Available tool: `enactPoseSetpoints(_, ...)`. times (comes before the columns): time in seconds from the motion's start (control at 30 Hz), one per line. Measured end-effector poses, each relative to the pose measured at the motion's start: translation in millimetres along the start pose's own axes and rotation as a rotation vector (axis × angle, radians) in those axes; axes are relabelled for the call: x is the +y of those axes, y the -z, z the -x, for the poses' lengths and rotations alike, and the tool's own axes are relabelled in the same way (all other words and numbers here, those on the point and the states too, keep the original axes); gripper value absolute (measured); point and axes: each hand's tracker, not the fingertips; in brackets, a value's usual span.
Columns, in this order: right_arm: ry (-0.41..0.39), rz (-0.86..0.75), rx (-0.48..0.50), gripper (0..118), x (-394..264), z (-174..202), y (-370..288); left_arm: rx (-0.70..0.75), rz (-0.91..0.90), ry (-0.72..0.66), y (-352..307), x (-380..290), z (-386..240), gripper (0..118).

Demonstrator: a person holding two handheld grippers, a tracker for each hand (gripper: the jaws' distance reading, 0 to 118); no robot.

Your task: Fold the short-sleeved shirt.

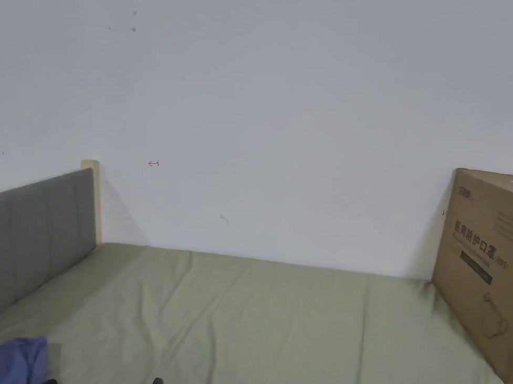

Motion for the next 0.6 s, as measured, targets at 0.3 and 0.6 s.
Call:
enactPoseSetpoints(0.3,-0.007,0.053,-0.016,118,7,1,12,-0.009,-0.021,0.09,3,13,-12,118)
enactPoseSetpoints(0.6,-0.007,0.052,-0.021,118,12,-2,11,0.004,-0.024,0.078,3,18,-12,118)
